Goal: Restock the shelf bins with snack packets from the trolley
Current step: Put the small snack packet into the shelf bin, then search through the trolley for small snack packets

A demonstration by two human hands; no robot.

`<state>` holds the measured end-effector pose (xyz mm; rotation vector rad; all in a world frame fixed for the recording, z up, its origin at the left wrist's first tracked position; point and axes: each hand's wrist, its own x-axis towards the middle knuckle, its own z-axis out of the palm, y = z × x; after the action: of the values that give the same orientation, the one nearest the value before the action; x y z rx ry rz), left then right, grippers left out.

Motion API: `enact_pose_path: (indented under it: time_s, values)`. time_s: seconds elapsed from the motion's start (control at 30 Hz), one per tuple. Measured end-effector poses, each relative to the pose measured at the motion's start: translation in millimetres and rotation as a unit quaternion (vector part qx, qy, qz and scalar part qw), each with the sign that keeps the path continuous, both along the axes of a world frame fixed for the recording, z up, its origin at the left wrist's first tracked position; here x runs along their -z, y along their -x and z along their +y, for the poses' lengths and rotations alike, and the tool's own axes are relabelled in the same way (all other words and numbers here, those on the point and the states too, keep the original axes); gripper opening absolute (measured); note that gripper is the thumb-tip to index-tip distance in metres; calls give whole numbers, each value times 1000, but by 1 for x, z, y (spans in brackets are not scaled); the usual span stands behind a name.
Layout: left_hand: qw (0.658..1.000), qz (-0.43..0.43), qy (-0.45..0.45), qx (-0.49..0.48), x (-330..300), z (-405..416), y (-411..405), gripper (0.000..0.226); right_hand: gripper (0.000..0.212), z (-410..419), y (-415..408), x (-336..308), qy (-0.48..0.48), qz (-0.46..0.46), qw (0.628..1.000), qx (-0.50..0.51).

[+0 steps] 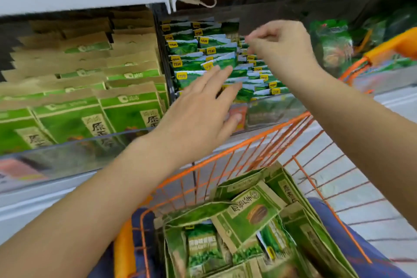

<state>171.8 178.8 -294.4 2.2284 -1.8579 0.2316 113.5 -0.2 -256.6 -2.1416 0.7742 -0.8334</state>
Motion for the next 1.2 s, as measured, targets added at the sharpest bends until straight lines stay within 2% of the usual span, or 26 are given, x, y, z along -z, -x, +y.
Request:
enact_pose_path:
  time_s: [0.07,0.1,0.17,0.2,0.27,0.33,0.43,0.53,0.6,0.7,0.77,0.83,0.9,1.03,1.2]
  values:
    - [996,72,-40,21,-12,22,5,56,21,29,35,-6,-54,-15,997,-46]
    - [992,116,-48,19,-13,34,7,53,22,41,51,-8,-69,13,995,-68]
    - [975,217,-40,21,-7,57,13,46,19,66,81,-5,-68,121,981,-132]
    - [968,245,-40,28,-1,66,16,42,17,79,93,0,-48,200,962,-180]
    - [969,235,-57,45,14,76,21,36,11,104,109,21,39,382,880,-281]
    - [979,191,-61,35,21,77,21,36,23,131,116,50,142,503,777,-353]
    - [987,152,-49,8,22,72,22,34,29,162,118,100,276,532,682,-419]
    - [990,102,-93,-20,28,74,22,28,34,184,108,136,356,538,606,-464]
    - [988,109,-109,-24,31,76,21,26,46,191,97,144,406,526,580,-472]
    - [985,134,-108,-30,29,74,19,31,68,200,86,156,472,511,559,-452]
    - [984,129,-117,-33,29,72,18,34,66,207,84,166,474,543,533,-442]
    - [985,117,-124,-31,30,71,18,36,61,210,87,169,454,547,543,-448]
    - [984,117,-129,-30,29,70,18,37,67,206,92,159,425,546,558,-457]
    - [986,105,-126,-34,27,69,19,38,36,184,102,141,340,533,629,-453]
    - [985,121,-114,-35,26,67,20,37,24,163,107,131,327,444,690,-469]
